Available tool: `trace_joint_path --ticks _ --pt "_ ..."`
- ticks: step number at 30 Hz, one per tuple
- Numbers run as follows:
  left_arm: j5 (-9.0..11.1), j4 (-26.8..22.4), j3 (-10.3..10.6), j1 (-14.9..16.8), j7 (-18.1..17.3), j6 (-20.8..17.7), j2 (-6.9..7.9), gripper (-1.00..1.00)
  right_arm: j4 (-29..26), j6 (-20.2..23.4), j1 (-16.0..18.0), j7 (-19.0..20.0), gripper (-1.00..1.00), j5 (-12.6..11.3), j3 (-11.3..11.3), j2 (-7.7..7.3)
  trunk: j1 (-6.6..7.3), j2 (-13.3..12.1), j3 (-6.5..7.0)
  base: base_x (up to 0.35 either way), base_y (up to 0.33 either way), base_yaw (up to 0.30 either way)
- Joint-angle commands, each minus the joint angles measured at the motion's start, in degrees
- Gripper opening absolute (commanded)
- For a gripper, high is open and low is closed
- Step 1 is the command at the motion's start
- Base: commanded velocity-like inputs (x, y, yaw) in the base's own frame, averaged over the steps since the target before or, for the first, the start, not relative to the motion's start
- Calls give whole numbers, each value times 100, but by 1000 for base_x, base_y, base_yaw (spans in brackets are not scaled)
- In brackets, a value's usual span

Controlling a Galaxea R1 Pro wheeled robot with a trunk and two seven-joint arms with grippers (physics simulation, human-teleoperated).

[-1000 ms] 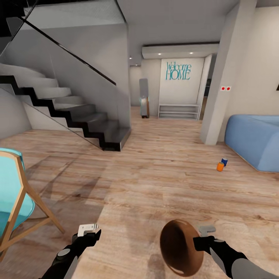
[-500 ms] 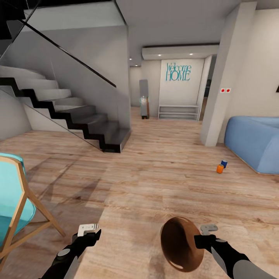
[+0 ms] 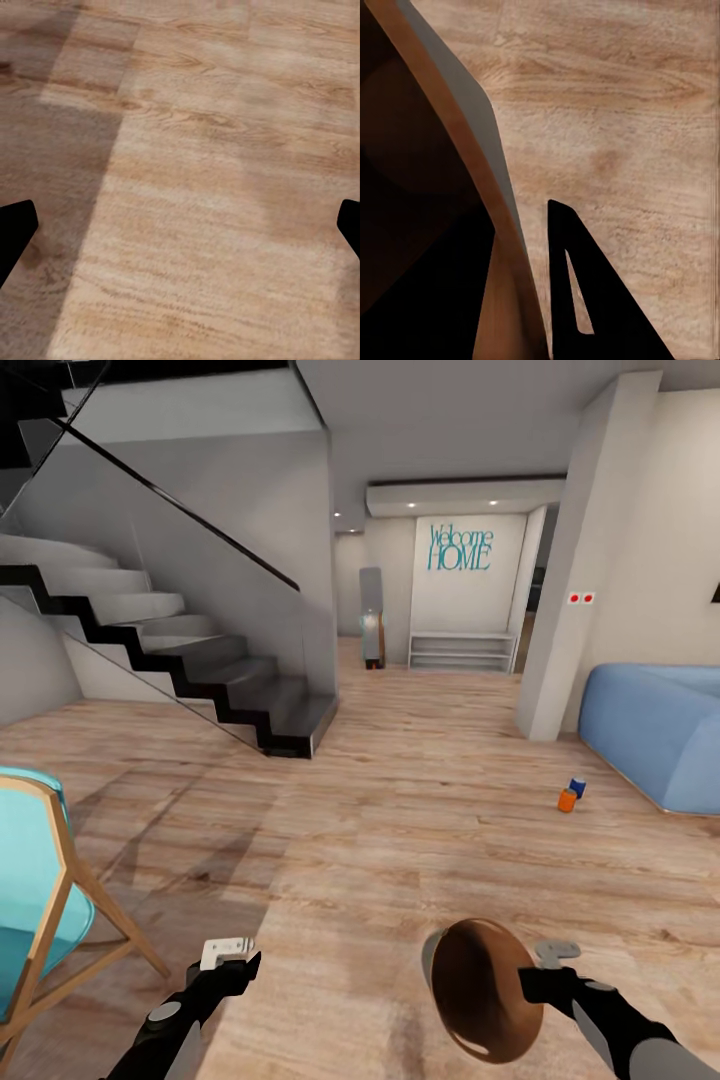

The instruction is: Put the three can of soda from the living room inside the tash can in the kitchen.

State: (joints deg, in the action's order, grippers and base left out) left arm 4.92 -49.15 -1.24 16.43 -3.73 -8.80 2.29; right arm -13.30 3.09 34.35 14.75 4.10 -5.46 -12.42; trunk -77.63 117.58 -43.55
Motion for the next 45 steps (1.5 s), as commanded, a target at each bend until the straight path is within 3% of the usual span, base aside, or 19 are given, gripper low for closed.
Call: trace_joint_path --ticks 1,6,11,16,17,20,24,27,30,32,36,38,41,45 --pt "0 2 1 1 1 1 0 100 -21 -26 -29 72 -100 -68 -31 -19 23 -41 19 0 0 0" --pt "0 2 1 1 -2 1 0 100 -307 -115 -333 143 -100 -63 -50 -105 133 -242 109 0 0 0" --pt "0 2 1 1 2 24 0 100 -1119 -229 -1103 165 -100 -71 -53 -164 242 -442 199 0 0 0" --pt "-9 93 1 1 -1 224 0 100 -1304 -415 -1345 168 -100 -75 -117 -172 352 -643 288 0 0 0" --pt "-5 166 1 -1 -3 284 0 100 -1352 -441 -1370 192 -100 -75 -283 -174 374 -683 306 0 0 0" --pt "-2 221 1 -6 -4 383 0 100 -1475 -471 -1410 393 -100 -76 -506 -179 440 -803 360 0 0 0" --pt "-1 239 5 -12 -8 527 0 100 -1797 -486 -1602 608 -100 -76 -601 -177 528 -964 432 0 0 0" --pt "0 245 8 -16 -11 616 0 100 -2339 -491 -1941 688 -100 -102 -777 -155 594 -1084 486 0 0 0" --pt "0 247 9 -17 -13 694 4 100 -2882 -498 -2309 837 -100 -187 -1108 -143 660 -1204 540 0 0 0" --pt "0 247 9 -17 -13 714 6 100 -3004 -500 -2406 1023 -100 -207 -1237 -146 704 -1285 576 0 0 0" --pt "0 248 9 -17 -13 738 8 100 -3146 -622 -2526 1541 -100 -231 -1758 -137 792 -1445 647 0 0 0" --pt "-3 249 9 -17 -13 749 8 100 -3143 -1173 -2583 1791 -100 -236 -2121 -120 835 -1525 683 0 0 0" --pt "-9 252 9 -17 -13 754 8 100 -3088 -1844 -2624 1898 -100 -235 -2284 -94 901 -1646 737 0 0 0" --pt "-14 255 9 -17 -13 756 8 100 -3008 -2160 -2643 1947 -100 -234 -2361 -82 989 -1806 809 0 0 0"
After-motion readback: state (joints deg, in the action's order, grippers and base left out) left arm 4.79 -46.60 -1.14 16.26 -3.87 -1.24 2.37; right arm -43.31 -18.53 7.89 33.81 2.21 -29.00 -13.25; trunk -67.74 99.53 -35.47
